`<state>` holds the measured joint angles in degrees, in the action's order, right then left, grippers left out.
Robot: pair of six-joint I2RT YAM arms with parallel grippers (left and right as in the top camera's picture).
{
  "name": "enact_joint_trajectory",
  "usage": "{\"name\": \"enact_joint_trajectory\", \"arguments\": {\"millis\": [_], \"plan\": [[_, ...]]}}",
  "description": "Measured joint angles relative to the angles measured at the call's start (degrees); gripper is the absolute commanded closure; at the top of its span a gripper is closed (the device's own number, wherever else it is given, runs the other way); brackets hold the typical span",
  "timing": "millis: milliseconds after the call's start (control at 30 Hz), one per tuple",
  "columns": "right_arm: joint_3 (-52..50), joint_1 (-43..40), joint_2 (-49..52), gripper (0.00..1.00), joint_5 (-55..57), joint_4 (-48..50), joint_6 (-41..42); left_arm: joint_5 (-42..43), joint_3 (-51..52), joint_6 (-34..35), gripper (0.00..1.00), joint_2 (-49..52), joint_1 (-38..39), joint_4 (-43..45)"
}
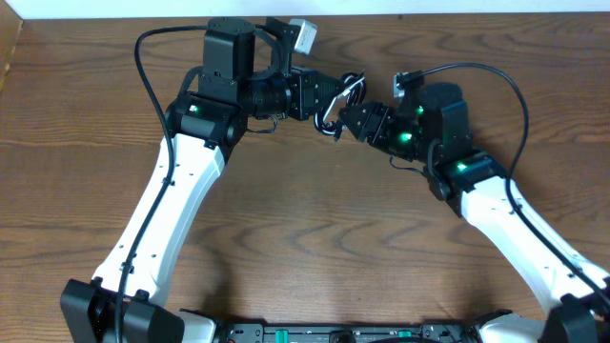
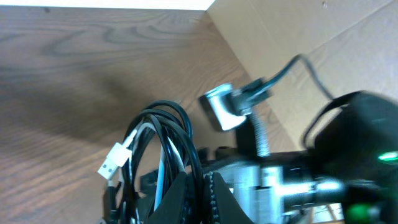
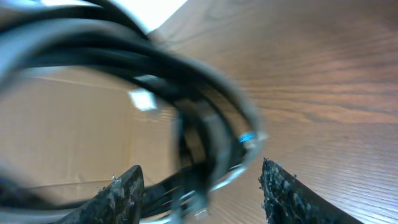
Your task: Untangle cables
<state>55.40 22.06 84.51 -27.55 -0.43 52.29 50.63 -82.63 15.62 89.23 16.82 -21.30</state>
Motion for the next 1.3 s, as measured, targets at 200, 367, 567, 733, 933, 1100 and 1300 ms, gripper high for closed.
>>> {"name": "enact_joint_trajectory", "arguments": {"millis": [200, 367, 567, 733, 933, 1100, 1300], "plan": [[0.0, 0.0, 3.8, 0.47, 0.6, 0.5, -0.5, 1.2, 0.0, 3.9, 0.93, 0.0, 0.0, 0.1], [0.0, 0.0, 4.0, 0.51, 0.6, 1.6, -1.6, 2.0, 0.0, 5.4, 0.92, 0.0, 1.1, 0.1], [0.1, 0.0, 4.0, 0.54, 3.3, -3.2, -4.6, 2.1, 0.0, 6.7, 0.93, 0.0, 4.2, 0.1], [0.1, -0.8, 4.0, 0.64, 5.9, -10.3, -8.6, 3.1, 0.0, 7.1, 0.93, 0.0, 4.5, 0.2], [0.5, -3.6, 4.0, 0.8, 7.4, -17.5, -14.1, 3.4, 0.0, 7.1, 0.92, 0.0, 2.8, 0.2], [0.4, -5.2, 4.2, 0.99, 10.5, -22.1, -16.8, 4.4, 0.0, 7.1, 0.92, -0.1, -1.2, 1.0], [0.4, -6.1, 4.2, 0.99, 9.2, -22.0, -19.2, 4.6, 0.0, 4.4, 0.64, -0.1, -3.7, -0.5]]}}
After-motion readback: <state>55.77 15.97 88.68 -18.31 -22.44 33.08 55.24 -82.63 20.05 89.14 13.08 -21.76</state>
